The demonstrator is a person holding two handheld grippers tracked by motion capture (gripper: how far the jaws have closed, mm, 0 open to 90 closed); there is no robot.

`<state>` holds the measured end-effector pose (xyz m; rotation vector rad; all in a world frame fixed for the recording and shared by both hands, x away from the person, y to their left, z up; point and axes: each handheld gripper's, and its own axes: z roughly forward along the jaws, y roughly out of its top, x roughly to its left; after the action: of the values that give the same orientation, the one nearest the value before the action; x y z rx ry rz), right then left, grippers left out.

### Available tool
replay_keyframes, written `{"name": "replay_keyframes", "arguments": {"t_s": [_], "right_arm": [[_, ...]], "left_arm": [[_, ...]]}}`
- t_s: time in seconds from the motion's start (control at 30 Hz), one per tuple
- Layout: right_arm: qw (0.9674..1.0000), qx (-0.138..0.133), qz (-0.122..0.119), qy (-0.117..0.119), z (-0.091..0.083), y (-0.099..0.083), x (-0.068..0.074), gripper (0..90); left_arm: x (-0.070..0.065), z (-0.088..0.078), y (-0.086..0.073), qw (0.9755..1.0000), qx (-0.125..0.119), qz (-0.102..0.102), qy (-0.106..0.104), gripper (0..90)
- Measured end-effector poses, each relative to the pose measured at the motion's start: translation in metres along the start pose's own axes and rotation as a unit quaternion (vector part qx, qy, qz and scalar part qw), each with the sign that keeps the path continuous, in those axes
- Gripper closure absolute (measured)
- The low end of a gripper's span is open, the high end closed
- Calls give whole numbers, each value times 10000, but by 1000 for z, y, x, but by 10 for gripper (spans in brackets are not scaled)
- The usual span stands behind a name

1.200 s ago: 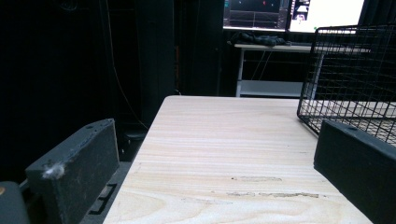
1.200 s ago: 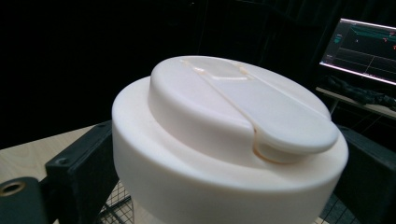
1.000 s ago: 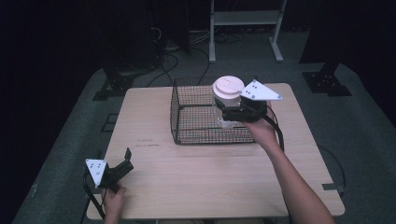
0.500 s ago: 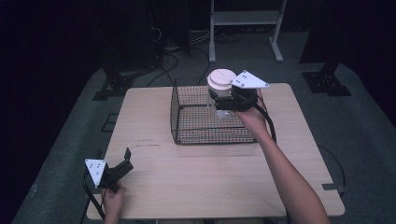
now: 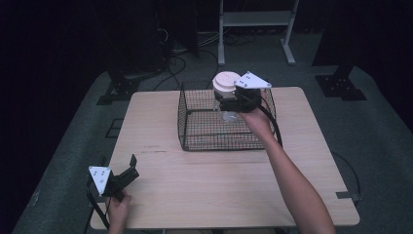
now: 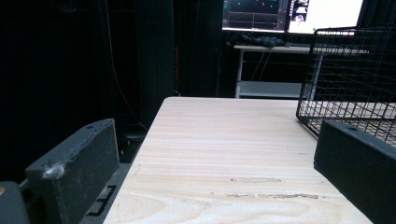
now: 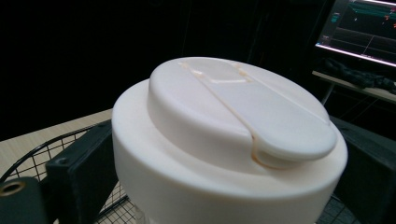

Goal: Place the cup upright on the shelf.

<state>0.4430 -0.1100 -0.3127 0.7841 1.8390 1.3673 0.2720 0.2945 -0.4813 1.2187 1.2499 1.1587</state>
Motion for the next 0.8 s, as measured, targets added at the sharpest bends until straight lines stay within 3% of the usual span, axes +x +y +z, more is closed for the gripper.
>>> {"name": "replay_keyframes", "arguments": {"t_s": [0.8], "right_arm": [[9997, 145, 140, 116, 34, -30, 1, 45]], "left_arm": [[-1, 0, 0, 10000, -8, 29, 4, 0]]}}
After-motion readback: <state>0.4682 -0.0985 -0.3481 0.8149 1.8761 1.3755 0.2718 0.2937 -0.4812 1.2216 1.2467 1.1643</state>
